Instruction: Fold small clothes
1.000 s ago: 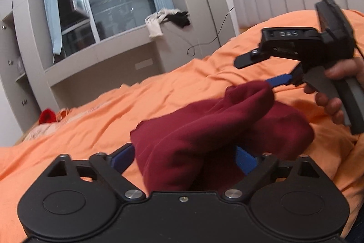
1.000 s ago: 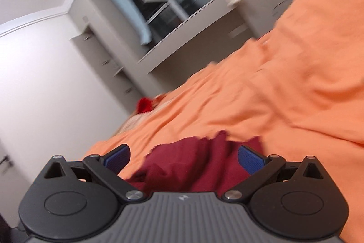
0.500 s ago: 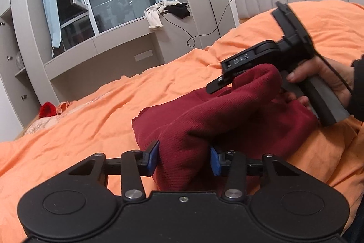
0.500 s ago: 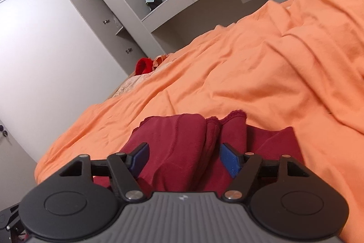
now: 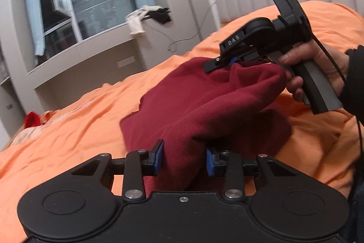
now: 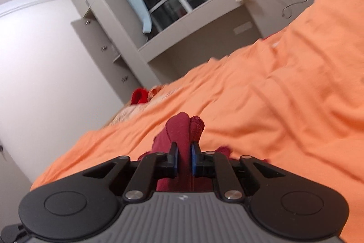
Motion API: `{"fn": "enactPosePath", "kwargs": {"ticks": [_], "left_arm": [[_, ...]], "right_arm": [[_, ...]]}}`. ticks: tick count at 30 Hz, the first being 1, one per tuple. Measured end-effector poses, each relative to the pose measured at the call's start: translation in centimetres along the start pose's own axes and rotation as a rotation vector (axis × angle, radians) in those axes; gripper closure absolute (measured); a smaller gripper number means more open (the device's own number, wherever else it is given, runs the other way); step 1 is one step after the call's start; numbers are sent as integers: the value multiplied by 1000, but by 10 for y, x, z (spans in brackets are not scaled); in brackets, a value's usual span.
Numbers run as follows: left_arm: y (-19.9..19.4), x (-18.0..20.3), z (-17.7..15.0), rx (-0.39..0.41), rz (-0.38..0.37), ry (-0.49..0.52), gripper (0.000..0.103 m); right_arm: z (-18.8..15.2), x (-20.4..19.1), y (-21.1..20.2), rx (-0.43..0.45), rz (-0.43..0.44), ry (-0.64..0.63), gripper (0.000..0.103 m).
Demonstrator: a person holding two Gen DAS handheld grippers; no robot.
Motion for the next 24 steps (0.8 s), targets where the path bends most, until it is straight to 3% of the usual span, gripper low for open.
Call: {"fn": "enactPosePath", "kwargs": {"ticks": [7, 11, 14, 16, 18, 20, 22, 24], "left_arm": [[9, 26, -3, -2, -28, 66, 64], [10, 22, -3, -4, -38, 45, 63], [7, 17, 0, -3, -69, -18, 55], [6, 12, 1, 0, -110, -65, 47], [3, 9, 1, 4, -148, -105, 41], [0, 4, 2, 16, -184, -153, 30], [-5, -3, 3, 31, -212, -223, 16], [-7, -14, 4, 39, -223, -296, 14]], "right_arm": [[-15, 45, -4, -71, -93, 69, 90], [-27, 52, 2, -98, -121, 59, 88], [-24, 48, -4, -74, -134, 48, 75], [-20, 44, -9, -57, -125, 48, 53], [-19, 40, -14, -48, -112, 43, 42], [-19, 37, -20, -46, -96, 26, 26], [-20, 30, -27, -51, -70, 3, 5], [-23, 23, -33, -63, -49, -42, 0]]}}
Point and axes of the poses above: each gripper's, at about its wrist camera, not at the fingertips, and y roughly the way its jaws point, x to its right, z to its top, the point moved 8 cm from there along y, roughly the way its jaws point, and after that the axes turned 1 degree about -z, right-handed, at the moved point
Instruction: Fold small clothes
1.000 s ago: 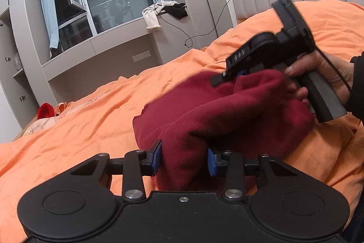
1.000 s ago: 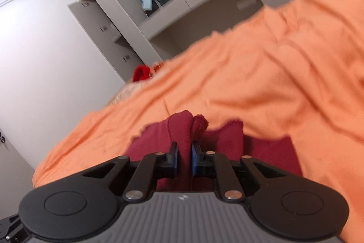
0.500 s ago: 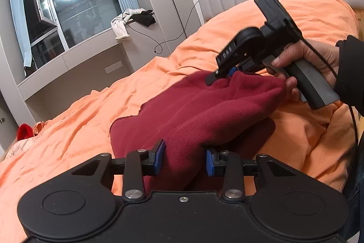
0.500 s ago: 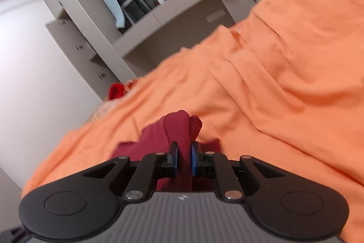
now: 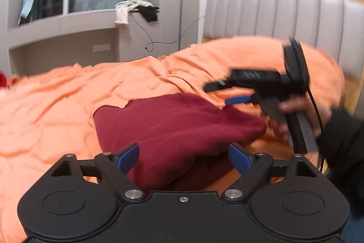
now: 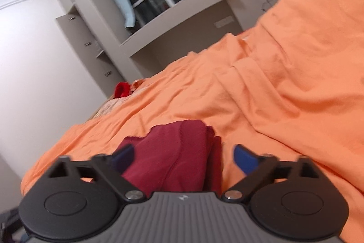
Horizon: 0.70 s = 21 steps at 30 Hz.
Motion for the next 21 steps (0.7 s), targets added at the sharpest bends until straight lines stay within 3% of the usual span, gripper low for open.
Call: {"fn": "enactPosePath", "kwargs": {"ticks": [4, 11, 14, 21], "left_arm": [[-1, -21, 6, 3, 44, -104, 7], [12, -48, 6, -44, 147, -176, 6], [22, -54, -6, -100, 169, -179, 4], [34, -57, -36, -174, 170, -184, 2]], "right_arm": [[-13, -11, -10, -52, -6, -88, 0], [-36, -17, -13, -127, -109, -208, 0], [-38, -11, -12, -149, -123, -188, 0], [-17, 15, -27, -77, -115, 1, 0]]}}
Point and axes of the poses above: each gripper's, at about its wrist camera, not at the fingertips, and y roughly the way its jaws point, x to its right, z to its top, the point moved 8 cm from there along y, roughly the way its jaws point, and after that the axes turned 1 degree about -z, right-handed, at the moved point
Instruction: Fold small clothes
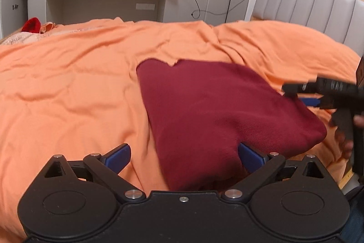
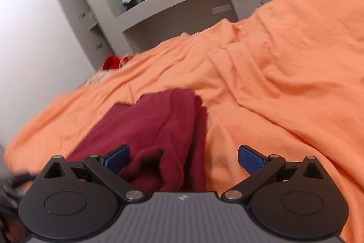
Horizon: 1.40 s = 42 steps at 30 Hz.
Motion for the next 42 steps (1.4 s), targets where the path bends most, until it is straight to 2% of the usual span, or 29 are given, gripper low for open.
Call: {"fn": "enactPosePath", "kwargs": {"ticks": [6, 9, 12, 17, 18, 19, 21, 27, 29, 31, 33, 35, 42], "left_arm": [[7, 7, -3, 10, 20, 39, 1], [6, 6, -5, 16, 11, 33, 1], [6, 3, -6, 14, -8, 13, 1], [6, 2, -6, 17, -22, 5, 1], [7, 2, -7, 17, -23, 4, 0], [7, 2, -7, 18, -24, 3, 0], [8, 2, -8, 19, -27, 4, 0], [5, -1, -2, 20, -65, -9, 1], [0, -2, 3, 30, -103, -21, 2], [-8, 1, 10, 63, -178, -19, 1], [-16, 3, 16, 98, -215, -10, 1], [-17, 4, 23, 112, -211, 8, 1], [5, -3, 55, 89, -120, 44, 1]], "right_arm": [[3, 21, 6, 36, 53, 195, 2], [4, 17, 8, 57, 103, 227, 12], [3, 8, 13, 57, 138, 229, 13], [-6, 10, 32, 2, 102, 258, 16], [-9, 11, 36, -9, 105, 275, 26], [-11, 13, 39, -17, 101, 292, 44], [-15, 18, 43, -27, 98, 330, 62], [-19, 19, 47, -27, 109, 364, 69], [-19, 19, 48, -28, 106, 364, 69], [-19, 19, 49, -29, 104, 366, 69], [-19, 19, 50, -31, 101, 366, 69], [-19, 18, 51, -31, 95, 360, 69], [-20, 17, 51, -31, 90, 350, 68]]}}
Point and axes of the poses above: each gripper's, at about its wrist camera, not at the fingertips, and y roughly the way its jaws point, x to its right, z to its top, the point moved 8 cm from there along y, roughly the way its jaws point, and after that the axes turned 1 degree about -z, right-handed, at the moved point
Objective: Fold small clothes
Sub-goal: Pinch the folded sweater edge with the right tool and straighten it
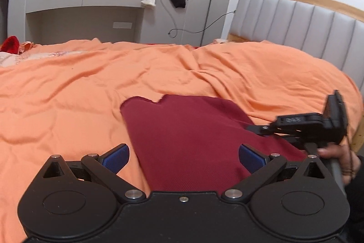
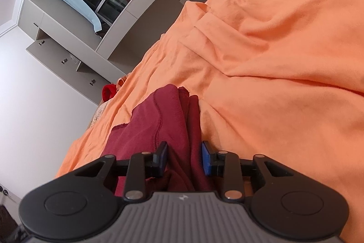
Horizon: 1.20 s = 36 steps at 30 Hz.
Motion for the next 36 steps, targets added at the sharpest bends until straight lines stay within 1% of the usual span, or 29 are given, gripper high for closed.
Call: {"fn": "enactPosePath", "kwargs": {"ticks": [7, 11, 15, 20, 23, 26, 27, 30, 32, 36], "left_arm": [[23, -10, 0, -90, -7, -10, 1], [32, -15, -3, -103, 6, 2, 1], [40, -22, -13, -120, 17, -12, 1], [44, -29, -27, -75, -16, -53, 0], [43, -32, -31, -65, -31, -79, 0], [40, -33, -31, -50, -53, -94, 1], [39, -33, -31, -46, -68, -105, 1], [37, -36, -30, -45, -138, -167, 1], [40, -37, -31, -61, -179, -217, 1], [47, -39, -35, -96, -195, -255, 0]], "right_arm": [[2, 1, 0, 0, -1, -4, 66], [2, 2, 1, -2, -2, -8, 65], [2, 3, 3, -4, -6, -10, 63], [2, 2, 6, -6, -12, -19, 60], [3, 2, 7, -8, -6, -13, 57], [4, 2, 7, -10, 5, -4, 50], [4, 1, 8, -13, 12, -1, 46], [4, 0, 9, -19, 32, 9, 39], [3, 0, 10, -20, 36, 11, 37], [0, -4, 11, -26, 59, 11, 24]]}}
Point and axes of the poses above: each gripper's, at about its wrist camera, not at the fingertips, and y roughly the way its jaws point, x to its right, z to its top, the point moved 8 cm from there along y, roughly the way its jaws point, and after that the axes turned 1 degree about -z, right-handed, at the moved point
